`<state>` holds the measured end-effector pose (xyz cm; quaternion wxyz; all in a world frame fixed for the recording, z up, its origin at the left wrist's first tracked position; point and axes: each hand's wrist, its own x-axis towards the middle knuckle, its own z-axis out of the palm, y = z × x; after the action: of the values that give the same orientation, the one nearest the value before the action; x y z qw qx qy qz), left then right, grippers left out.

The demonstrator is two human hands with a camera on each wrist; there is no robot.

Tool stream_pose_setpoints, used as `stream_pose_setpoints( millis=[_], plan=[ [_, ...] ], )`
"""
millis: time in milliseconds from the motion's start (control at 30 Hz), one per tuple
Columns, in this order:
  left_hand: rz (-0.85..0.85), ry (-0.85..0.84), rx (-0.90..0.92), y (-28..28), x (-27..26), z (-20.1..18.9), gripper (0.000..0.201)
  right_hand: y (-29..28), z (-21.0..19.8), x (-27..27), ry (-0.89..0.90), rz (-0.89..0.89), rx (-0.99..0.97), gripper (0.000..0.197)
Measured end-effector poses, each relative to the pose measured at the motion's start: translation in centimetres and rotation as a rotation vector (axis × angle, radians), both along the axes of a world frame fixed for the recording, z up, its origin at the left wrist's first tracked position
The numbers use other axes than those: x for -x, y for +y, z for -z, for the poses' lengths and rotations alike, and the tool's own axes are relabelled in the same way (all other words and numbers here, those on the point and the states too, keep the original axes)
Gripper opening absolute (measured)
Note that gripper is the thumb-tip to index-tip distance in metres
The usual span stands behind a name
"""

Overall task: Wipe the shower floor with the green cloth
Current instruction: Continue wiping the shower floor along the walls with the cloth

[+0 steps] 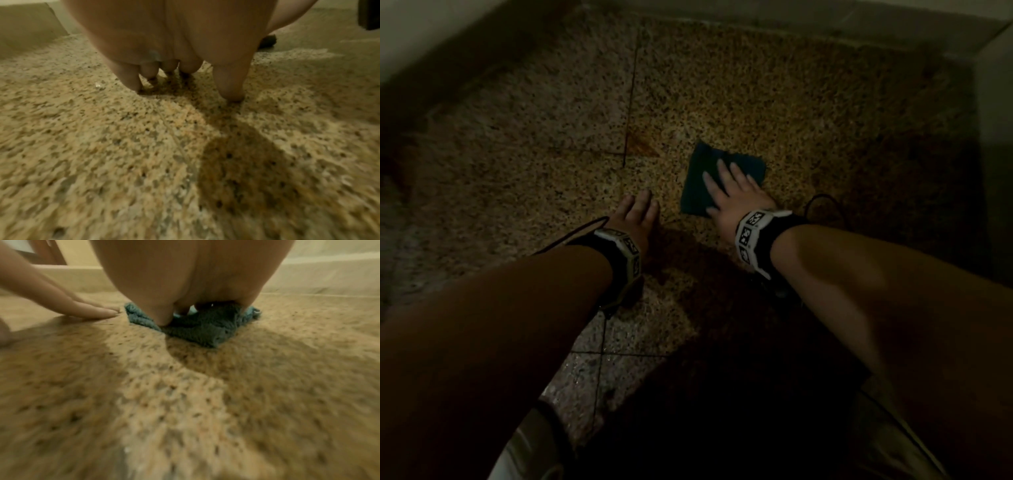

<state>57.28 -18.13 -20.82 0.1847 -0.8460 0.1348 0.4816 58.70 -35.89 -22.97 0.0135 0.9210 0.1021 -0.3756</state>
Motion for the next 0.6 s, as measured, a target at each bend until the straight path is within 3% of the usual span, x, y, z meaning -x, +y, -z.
stream_pose_setpoints(
  millis=[133, 267, 600],
  plan=[
    [-0.013, 0.005, 0.01, 0.1, 0.1, 0.1, 0.112, -0.2, -0.3, 0.1, 0.012, -0.028, -0.004, 0.058],
    [0.018, -0.021, -0.004, -0.6, 0.4, -0.7, 0.1, -1.2, -1.2, 0.8, 0.088, -0.067, -0.025, 0.058],
    [0.042, -0.045, 0.048, -1.5, -0.5, -1.3, 0.095, -3.7, -1.3, 7.2, 0.159, -0.265, 0.058, 0.069]
  ],
)
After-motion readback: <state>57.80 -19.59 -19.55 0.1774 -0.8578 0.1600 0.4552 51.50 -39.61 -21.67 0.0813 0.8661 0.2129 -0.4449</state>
